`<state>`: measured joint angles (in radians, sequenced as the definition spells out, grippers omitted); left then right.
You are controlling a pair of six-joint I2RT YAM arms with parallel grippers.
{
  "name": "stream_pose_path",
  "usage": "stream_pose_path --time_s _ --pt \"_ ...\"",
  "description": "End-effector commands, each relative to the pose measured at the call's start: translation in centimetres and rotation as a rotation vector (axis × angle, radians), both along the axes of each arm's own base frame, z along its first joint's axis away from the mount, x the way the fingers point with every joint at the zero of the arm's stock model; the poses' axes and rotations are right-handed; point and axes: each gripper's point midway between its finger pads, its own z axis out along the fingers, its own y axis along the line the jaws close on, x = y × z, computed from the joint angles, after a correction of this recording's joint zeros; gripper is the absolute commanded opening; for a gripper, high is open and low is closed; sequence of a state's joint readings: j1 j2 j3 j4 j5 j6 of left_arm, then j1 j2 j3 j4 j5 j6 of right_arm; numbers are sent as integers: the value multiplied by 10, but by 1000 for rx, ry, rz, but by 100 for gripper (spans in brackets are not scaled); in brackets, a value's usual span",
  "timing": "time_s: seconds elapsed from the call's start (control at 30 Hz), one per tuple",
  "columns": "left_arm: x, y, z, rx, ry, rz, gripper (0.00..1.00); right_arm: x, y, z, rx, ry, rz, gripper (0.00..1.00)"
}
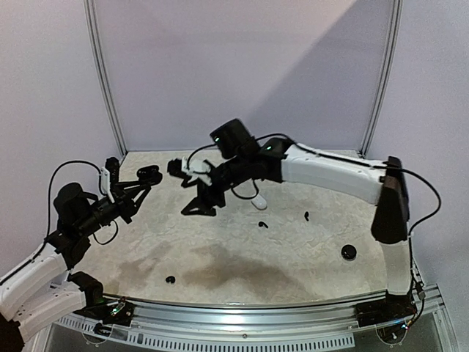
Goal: Insert the wireless bluetooth earbuds into the charging case
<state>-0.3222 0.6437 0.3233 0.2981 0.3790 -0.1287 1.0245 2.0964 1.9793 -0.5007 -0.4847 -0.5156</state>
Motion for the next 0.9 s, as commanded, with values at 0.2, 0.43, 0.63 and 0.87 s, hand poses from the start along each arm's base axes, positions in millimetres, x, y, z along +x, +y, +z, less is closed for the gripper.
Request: stream_pose_path --time_s 0.2,0.43,0.63,0.87 --pt "-6 36 -1 19 -59 112 0 -72 67 -121 -156 297 57 68" --pt "-13 35 0 45 -113 88 0 -124 68 -201 -340 248 162 77" --pt "-19 33 4 46 -142 67 0 -131 71 -228 -377 208 158 76" --pt "-21 34 9 45 -164 66 0 -123 63 -250 -438 197 100 63"
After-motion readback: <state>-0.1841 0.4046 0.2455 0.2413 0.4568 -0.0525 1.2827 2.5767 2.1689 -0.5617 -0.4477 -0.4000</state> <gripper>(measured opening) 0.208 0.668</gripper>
